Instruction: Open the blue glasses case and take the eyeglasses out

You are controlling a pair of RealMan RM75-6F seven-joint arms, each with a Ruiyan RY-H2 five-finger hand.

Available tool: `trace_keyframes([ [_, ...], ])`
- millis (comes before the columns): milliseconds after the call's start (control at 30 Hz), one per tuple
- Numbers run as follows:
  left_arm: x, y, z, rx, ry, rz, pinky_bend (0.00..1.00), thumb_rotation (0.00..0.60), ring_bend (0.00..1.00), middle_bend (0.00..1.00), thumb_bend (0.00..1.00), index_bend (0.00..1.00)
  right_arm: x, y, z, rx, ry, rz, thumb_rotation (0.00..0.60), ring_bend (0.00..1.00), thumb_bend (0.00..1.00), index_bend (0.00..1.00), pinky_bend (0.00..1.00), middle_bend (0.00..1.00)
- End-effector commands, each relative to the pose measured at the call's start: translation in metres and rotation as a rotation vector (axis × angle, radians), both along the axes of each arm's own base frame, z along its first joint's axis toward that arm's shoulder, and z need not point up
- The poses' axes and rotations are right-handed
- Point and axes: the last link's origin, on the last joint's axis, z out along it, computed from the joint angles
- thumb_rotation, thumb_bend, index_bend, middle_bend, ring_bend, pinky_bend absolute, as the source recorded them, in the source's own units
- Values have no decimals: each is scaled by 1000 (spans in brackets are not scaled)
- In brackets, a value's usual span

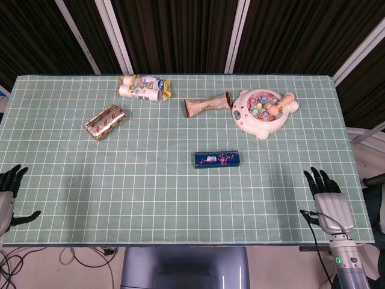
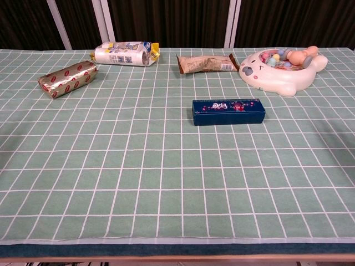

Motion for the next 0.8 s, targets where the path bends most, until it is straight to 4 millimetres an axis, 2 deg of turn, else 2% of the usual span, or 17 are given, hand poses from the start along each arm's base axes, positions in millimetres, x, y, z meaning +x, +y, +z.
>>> trace_keyframes([
  [33,0,0,0,-2,1,-1,0,600,0,0,64,0,0,0,0,-2,2,-1,600,0,166,0,200,0],
  [267,0,0,1,2,-3,-4,0,600,0,0,63,0,1,0,1,-8,-10,-4,600,0,162,0,200,0],
  [400,-1,0,2,8,-20,1,0,600,0,0,63,0,10,-4,1,-18,-38,14,600,0,116,0,200,0],
  [600,-3,2,3,12,-27,7,0,600,0,0,63,0,30,-18,-5,-16,-75,44,600,0,130,0,200,0],
  [800,-3,1,4,12,-32,5,0,600,0,0,63,0,70,-48,-27,38,-133,96,600,0,194,5,200,0],
])
